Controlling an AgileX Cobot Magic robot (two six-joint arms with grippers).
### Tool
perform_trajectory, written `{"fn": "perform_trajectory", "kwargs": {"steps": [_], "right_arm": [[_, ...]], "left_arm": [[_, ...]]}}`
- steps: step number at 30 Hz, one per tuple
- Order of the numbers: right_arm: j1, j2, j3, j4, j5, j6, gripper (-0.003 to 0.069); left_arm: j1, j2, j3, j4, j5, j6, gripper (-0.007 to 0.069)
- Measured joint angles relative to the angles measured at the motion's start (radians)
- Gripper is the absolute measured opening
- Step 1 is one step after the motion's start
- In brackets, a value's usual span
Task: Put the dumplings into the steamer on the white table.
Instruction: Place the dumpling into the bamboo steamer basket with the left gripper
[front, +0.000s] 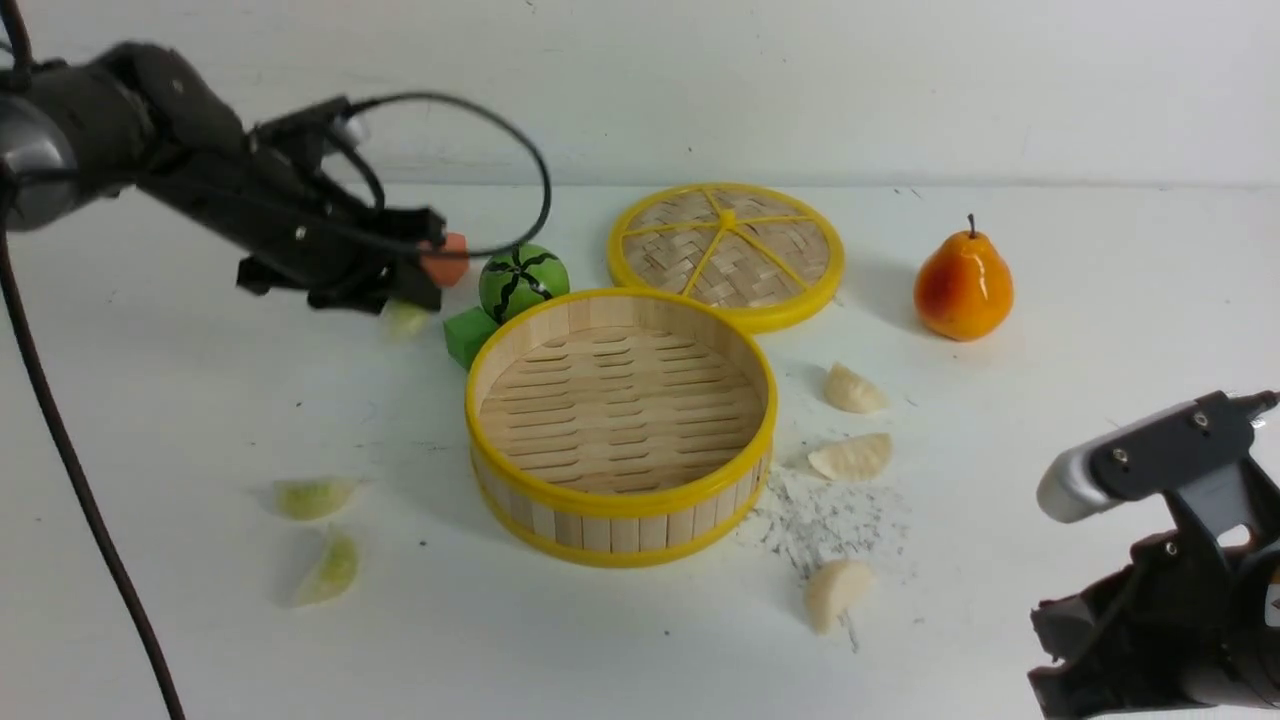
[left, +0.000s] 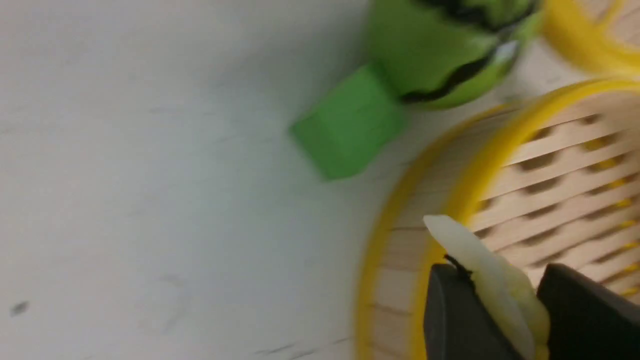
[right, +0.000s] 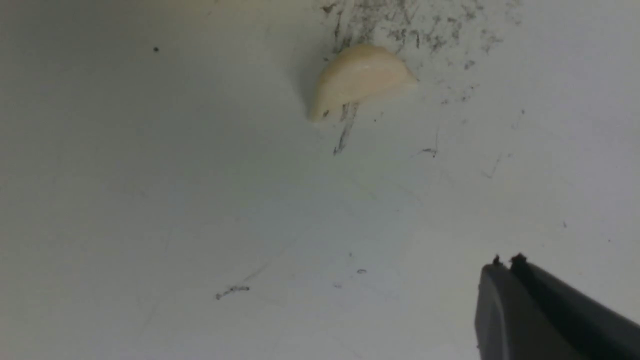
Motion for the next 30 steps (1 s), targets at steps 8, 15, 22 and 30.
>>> {"fn": "perform_trajectory", "kwargs": {"steps": [8, 15, 22, 30], "right_arm": [[0.000, 0.000, 0.000, 0.016, -0.001, 0.000, 0.0003], [0.000, 0.000, 0.000, 0.057, -0.001, -0.001, 0.0009], [0.000, 0.000, 0.000, 0.079, -0.001, -0.001, 0.0010], [0.000, 0.000, 0.000, 0.084, -0.001, -0.001, 0.0015]], "left_arm": [[-0.198, 0.050, -0.019, 0.103, -0.151, -0.242, 0.0202], [-0.261, 0.134, -0.017, 0.342, -0.213, -0.568, 0.0202], [-0.260, 0.151, -0.017, 0.411, -0.180, -0.654, 0.0229], [-0.261, 0.146, -0.020, 0.408, -0.135, -0.640, 0.0328]]}}
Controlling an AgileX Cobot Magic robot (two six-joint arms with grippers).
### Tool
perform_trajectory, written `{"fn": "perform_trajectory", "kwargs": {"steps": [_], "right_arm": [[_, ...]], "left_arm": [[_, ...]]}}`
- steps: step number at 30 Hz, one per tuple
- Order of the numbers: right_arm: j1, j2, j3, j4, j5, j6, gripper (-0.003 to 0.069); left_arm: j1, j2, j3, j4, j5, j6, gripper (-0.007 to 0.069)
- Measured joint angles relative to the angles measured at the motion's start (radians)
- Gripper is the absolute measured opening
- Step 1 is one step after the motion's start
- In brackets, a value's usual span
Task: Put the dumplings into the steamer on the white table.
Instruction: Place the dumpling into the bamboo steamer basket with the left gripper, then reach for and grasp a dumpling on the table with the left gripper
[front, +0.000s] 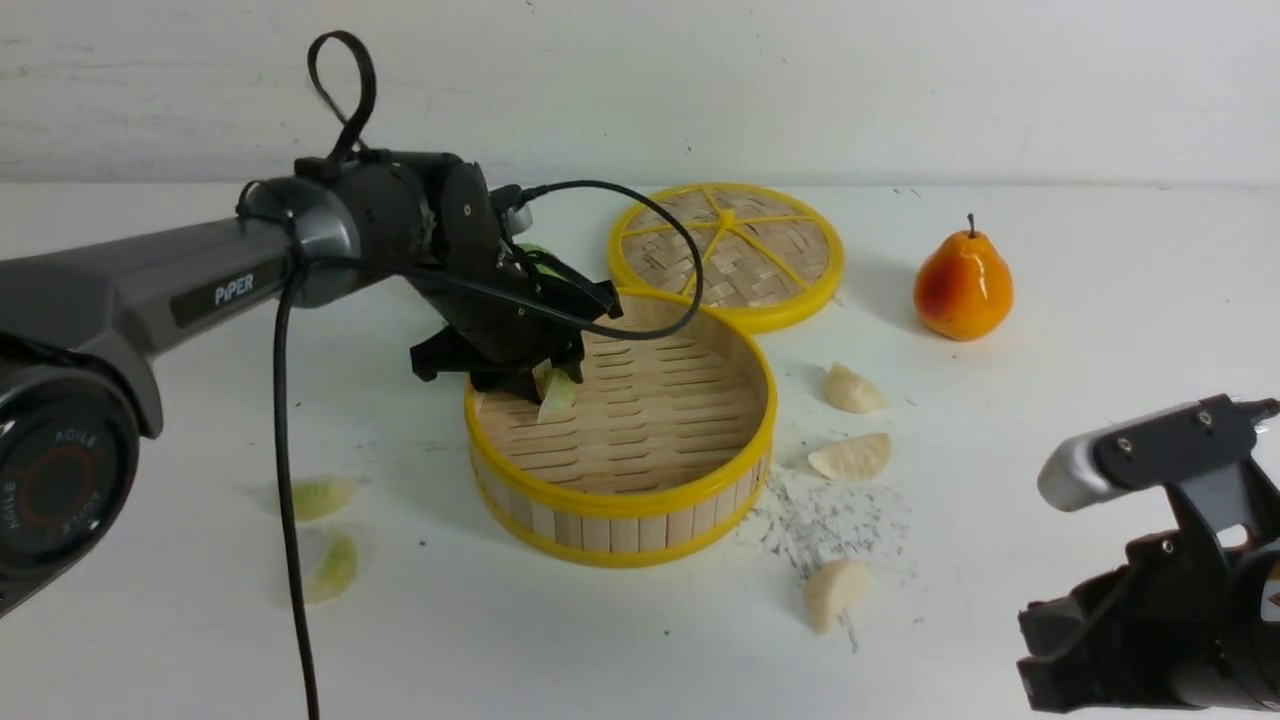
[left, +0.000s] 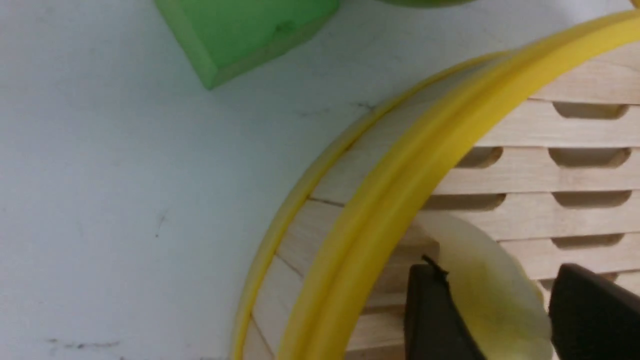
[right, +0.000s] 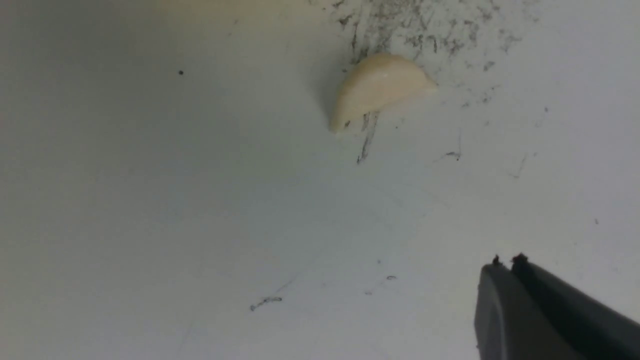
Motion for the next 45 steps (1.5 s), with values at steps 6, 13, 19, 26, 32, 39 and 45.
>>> {"fn": "perform_trajectory", "kwargs": {"steps": [6, 13, 19, 26, 32, 39, 45], "right_arm": [[0.000, 0.000, 0.000, 0.000, 0.000, 0.000, 0.0018], [0.000, 0.000, 0.000, 0.011, 0.000, 0.000, 0.0020], [0.000, 0.000, 0.000, 0.025, 0.002, 0.000, 0.0020], [0.000, 0.000, 0.000, 0.025, 0.003, 0.000, 0.0020], [0.000, 0.000, -0.001, 0.025, 0.003, 0.000, 0.0020], [0.000, 0.000, -0.001, 0.025, 0.003, 0.000, 0.0020], [0.000, 0.000, -0.001, 0.025, 0.003, 0.000, 0.0024]], "left_arm": [[0.000, -0.168, -0.043, 0.142, 0.200, 0.166, 0.0332], [0.018, -0.257, 0.025, 0.369, 0.516, 0.307, 0.0332], [0.051, -0.212, 0.175, 0.320, 0.407, 0.367, 0.0333], [0.116, -0.189, 0.202, 0.301, 0.351, 0.441, 0.0333], [0.233, -0.131, 0.202, 0.182, 0.325, 0.574, 0.0333], [0.244, -0.105, 0.202, 0.109, 0.316, 0.722, 0.0326], [0.244, -0.103, 0.198, 0.108, 0.323, 0.617, 0.0262]]}}
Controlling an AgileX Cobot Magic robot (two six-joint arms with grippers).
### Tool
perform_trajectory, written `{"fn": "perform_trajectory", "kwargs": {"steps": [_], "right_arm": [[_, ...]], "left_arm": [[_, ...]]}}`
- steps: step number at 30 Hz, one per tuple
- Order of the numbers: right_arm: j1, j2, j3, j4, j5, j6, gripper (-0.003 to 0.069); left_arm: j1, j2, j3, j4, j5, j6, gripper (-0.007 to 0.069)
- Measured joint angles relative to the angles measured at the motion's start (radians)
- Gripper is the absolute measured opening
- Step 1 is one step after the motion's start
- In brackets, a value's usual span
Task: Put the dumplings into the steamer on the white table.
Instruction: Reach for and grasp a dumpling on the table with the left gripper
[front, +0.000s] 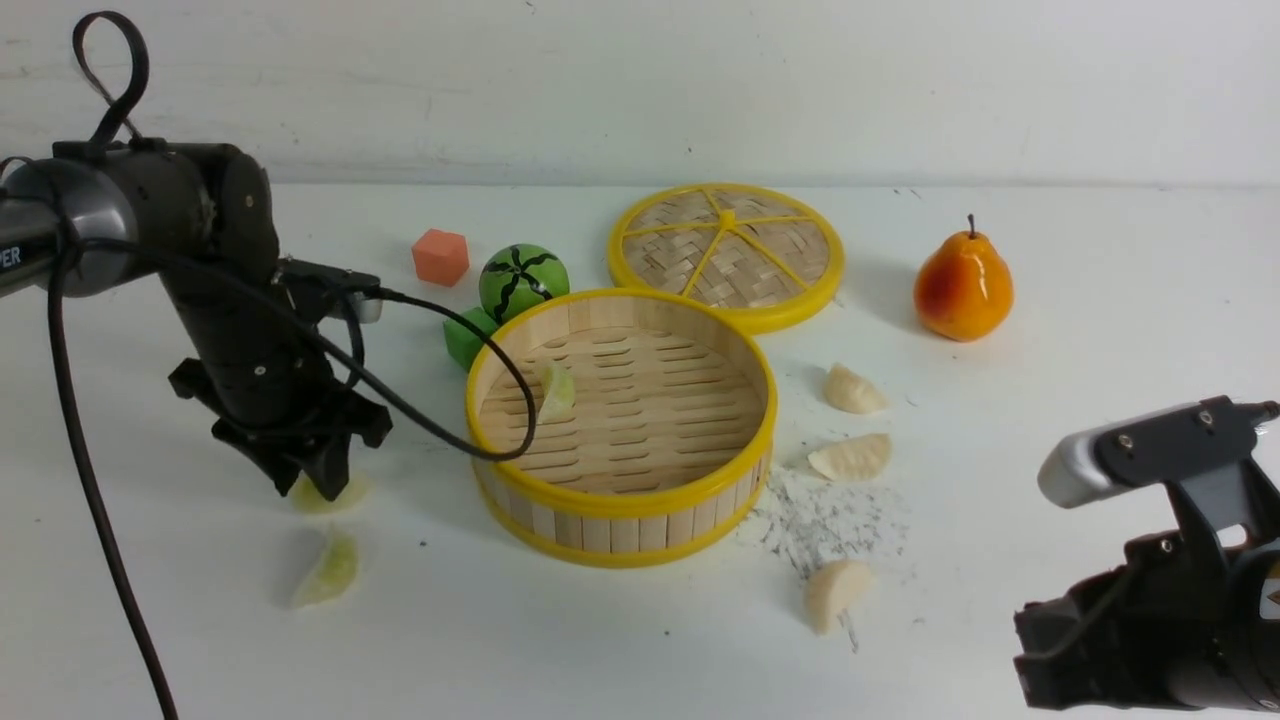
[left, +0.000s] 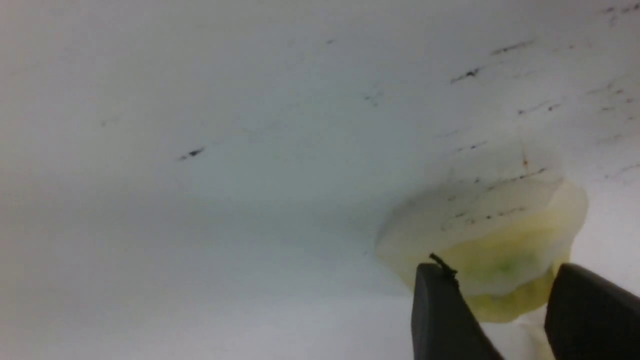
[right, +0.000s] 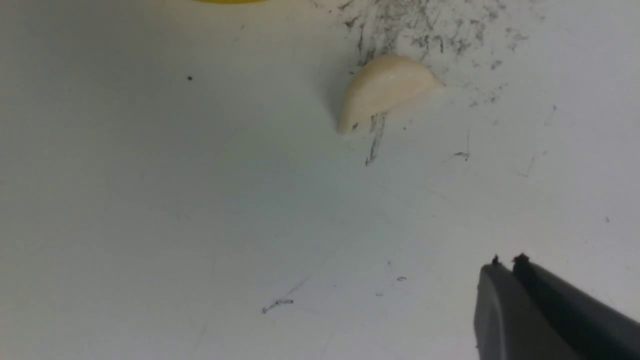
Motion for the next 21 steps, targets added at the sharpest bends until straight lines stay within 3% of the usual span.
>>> {"fn": "perform_trajectory", "kwargs": {"steps": [2, 5, 8, 10, 17, 21], "right_arm": [[0.000, 0.000, 0.000, 0.000, 0.000, 0.000, 0.0026], [0.000, 0.000, 0.000, 0.000, 0.000, 0.000, 0.0029], [0.000, 0.000, 0.000, 0.000, -0.001, -0.001, 0.0030], [0.000, 0.000, 0.000, 0.000, -0.002, -0.001, 0.0031], [0.000, 0.000, 0.000, 0.000, -0.002, -0.001, 0.0038], [0.000, 0.000, 0.000, 0.000, -0.003, -0.001, 0.0038]], "left_arm": [[0.000, -0.002, 0.000, -0.001, 0.014, -0.054, 0.0244], [0.000, -0.010, 0.000, -0.009, 0.065, -0.166, 0.0137], [0.000, -0.017, 0.002, -0.015, 0.075, -0.225, 0.0120], [0.000, -0.020, 0.003, -0.018, 0.075, -0.231, 0.0148], [0.000, -0.030, -0.016, -0.024, 0.059, -0.229, 0.0369], [0.000, -0.016, -0.018, -0.026, 0.031, -0.188, 0.0384]]}}
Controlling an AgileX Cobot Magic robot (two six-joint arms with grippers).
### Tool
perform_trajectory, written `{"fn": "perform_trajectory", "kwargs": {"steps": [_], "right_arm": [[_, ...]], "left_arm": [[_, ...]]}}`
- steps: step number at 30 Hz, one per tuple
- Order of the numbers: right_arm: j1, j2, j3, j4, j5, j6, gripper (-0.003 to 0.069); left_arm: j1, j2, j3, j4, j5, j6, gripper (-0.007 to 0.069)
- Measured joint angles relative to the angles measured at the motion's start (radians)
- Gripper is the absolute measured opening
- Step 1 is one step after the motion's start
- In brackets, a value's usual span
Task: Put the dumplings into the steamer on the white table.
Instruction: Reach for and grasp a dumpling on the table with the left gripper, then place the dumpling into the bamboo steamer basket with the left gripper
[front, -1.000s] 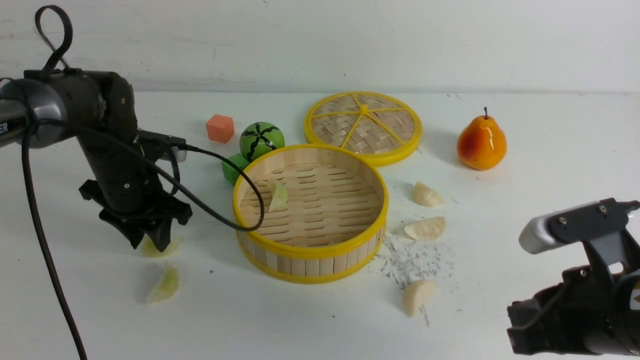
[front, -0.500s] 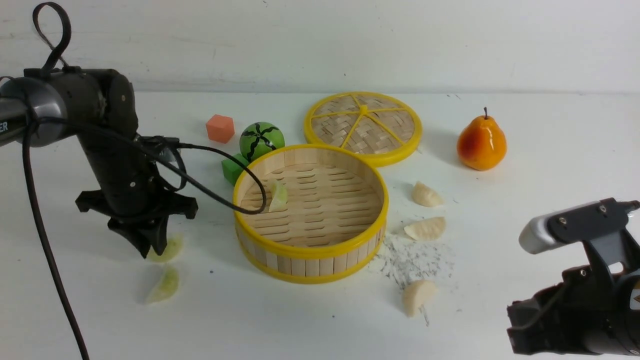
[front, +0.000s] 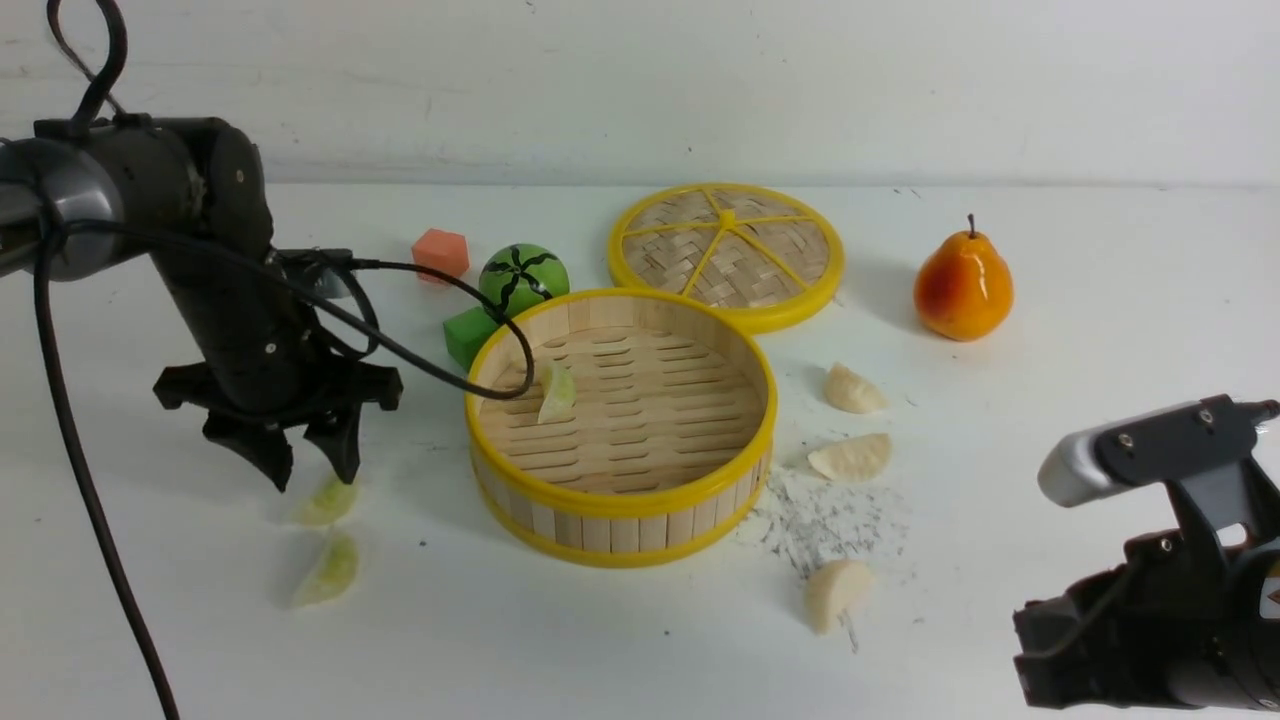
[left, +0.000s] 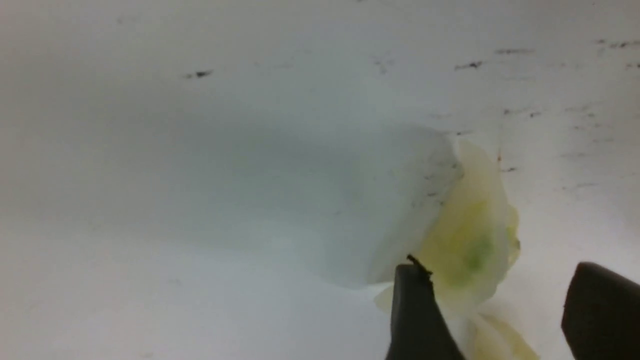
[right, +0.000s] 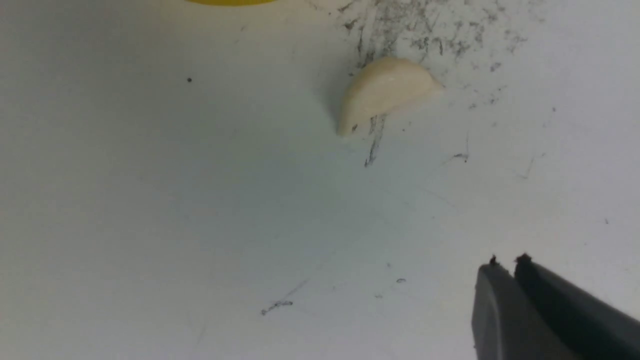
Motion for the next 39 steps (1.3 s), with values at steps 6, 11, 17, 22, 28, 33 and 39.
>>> {"fn": "perform_trajectory", "kwargs": {"steps": [6, 11, 17, 22, 28, 33, 39], "right_arm": [[0.000, 0.000, 0.000, 0.000, 0.001, 0.000, 0.0041], [0.000, 0.000, 0.000, 0.000, 0.001, 0.000, 0.0045], [0.000, 0.000, 0.000, 0.000, 0.000, 0.000, 0.0051], [0.000, 0.016, 0.000, 0.000, -0.003, 0.000, 0.0052], [0.000, 0.032, 0.000, 0.007, -0.004, 0.000, 0.0059], [0.000, 0.032, 0.000, 0.008, 0.004, 0.000, 0.0064], [0.000, 0.033, 0.000, 0.010, 0.004, 0.000, 0.0072]], "left_arm": [[0.000, 0.071, -0.002, -0.014, 0.011, -0.020, 0.0211], [0.000, 0.067, -0.013, -0.038, 0.022, -0.054, 0.0201], [-0.034, -0.037, -0.154, -0.326, 0.018, -0.055, 0.0201], [-0.185, -0.049, -0.242, -0.422, -0.127, -0.075, 0.0201], [-0.289, 0.065, -0.246, -0.289, -0.333, -0.259, 0.0201], [-0.308, 0.143, -0.246, -0.204, -0.416, -0.313, 0.0201], [-0.308, 0.173, -0.246, -0.192, -0.422, -0.320, 0.0213]]}}
